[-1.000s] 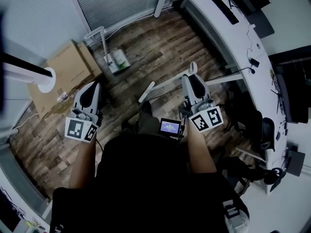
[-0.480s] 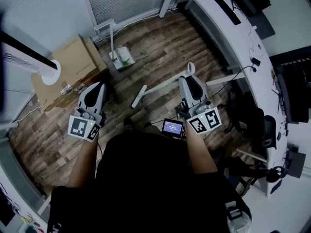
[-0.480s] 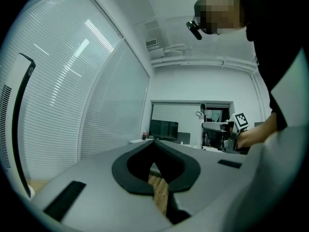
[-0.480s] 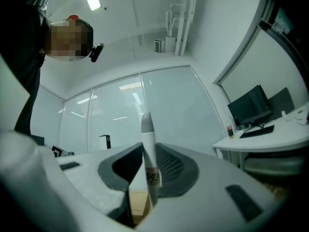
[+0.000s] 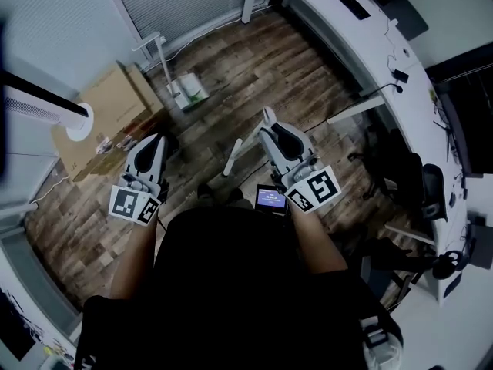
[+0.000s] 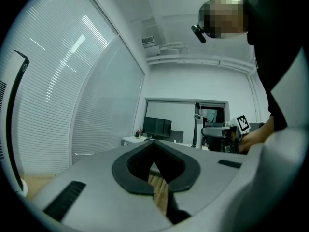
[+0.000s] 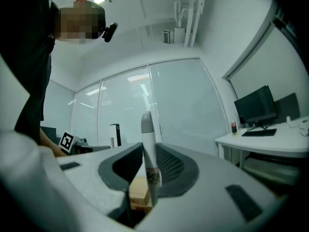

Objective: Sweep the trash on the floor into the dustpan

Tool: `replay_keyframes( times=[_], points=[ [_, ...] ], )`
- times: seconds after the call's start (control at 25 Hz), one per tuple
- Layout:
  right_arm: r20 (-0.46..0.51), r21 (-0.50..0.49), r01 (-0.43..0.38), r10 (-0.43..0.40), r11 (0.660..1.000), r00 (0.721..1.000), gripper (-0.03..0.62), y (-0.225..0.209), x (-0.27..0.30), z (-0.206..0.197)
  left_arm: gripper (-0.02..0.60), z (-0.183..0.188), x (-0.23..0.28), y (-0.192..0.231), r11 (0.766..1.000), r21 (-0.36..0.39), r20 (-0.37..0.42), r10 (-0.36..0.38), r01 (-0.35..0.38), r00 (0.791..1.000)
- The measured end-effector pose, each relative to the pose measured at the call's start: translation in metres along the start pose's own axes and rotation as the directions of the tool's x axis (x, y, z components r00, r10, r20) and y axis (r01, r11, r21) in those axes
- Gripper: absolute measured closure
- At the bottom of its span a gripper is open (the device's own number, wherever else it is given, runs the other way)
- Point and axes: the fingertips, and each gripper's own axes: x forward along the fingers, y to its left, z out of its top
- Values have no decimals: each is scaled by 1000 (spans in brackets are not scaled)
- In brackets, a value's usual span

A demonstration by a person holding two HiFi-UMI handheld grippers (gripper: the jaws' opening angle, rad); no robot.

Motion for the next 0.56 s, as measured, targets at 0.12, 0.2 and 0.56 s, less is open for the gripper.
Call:
replay_keyframes(
  times=[0.12, 0.2, 0.56],
  points=[
    [-2, -11, 10, -10, 1000, 1000, 503, -6, -14, -4, 586, -6, 4, -9, 1000, -14, -17, -8, 8, 1000],
    [0, -21, 21, -21, 1000, 1000, 502, -11, -23, -4, 586, -8, 6, -17, 1000, -19, -20, -12, 12, 1000],
    [9, -45, 64, -64, 997, 998, 503, -36, -61, -2, 586, -10, 15, -51, 1000, -2, -25, -31, 31, 999]
  ],
)
